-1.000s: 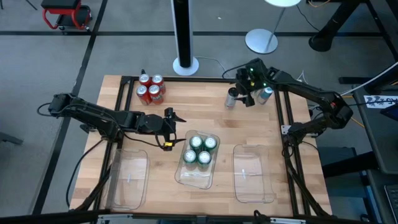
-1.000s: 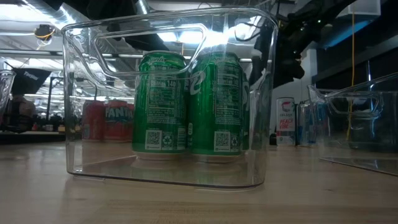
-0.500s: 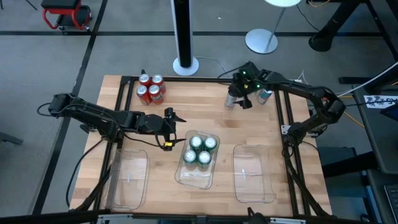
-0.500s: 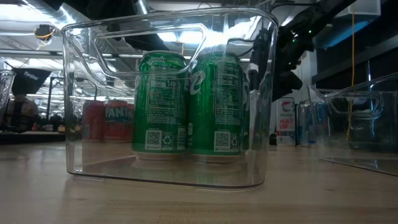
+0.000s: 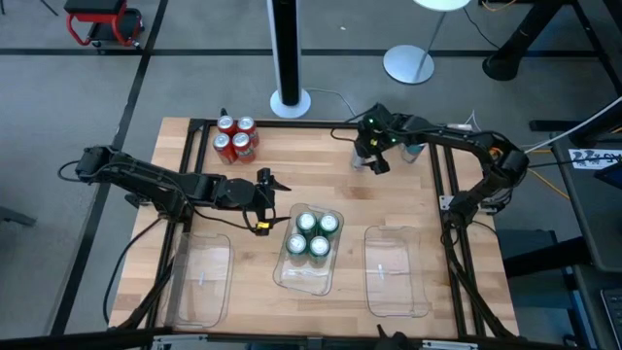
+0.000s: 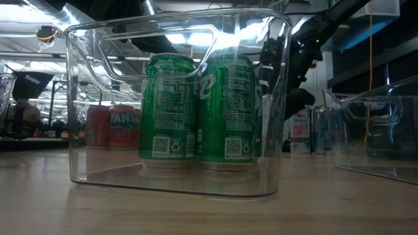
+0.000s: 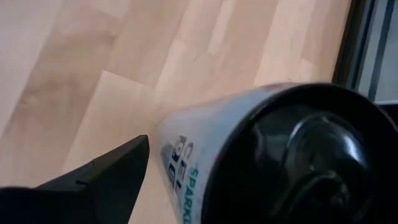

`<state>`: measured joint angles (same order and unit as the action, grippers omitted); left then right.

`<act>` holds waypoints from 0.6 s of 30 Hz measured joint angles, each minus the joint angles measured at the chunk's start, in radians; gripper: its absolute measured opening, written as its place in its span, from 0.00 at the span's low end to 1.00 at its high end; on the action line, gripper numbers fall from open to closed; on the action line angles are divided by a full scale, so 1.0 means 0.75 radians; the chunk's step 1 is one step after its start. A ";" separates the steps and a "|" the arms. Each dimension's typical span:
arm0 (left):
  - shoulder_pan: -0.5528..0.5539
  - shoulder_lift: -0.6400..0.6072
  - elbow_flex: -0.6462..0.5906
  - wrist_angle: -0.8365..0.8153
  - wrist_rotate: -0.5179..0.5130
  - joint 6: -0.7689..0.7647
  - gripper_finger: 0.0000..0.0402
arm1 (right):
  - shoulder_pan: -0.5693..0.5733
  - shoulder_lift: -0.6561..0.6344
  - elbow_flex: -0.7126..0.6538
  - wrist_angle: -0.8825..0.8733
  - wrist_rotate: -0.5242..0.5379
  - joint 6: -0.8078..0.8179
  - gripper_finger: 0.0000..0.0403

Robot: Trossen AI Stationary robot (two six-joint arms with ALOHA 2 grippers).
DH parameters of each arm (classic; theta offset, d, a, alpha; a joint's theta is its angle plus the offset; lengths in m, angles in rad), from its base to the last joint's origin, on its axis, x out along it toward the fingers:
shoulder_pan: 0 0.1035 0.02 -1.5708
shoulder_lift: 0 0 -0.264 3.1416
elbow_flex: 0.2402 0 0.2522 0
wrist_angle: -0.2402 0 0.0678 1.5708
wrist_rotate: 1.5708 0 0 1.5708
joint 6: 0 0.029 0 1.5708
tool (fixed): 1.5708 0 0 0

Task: Sort soda cans
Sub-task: Put the white-pink soda can into the right transparent bin

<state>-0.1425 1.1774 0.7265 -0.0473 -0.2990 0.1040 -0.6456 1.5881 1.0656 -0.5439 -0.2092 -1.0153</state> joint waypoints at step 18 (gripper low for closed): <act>0.000 0.000 0.000 -0.001 0.000 0.001 0.92 | -0.001 0.011 -0.004 0.060 -0.061 -0.014 0.45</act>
<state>-0.1425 1.1774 0.7265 -0.0483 -0.2992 0.1043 -0.6460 1.5963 1.0626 -0.4989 -0.2546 -1.0256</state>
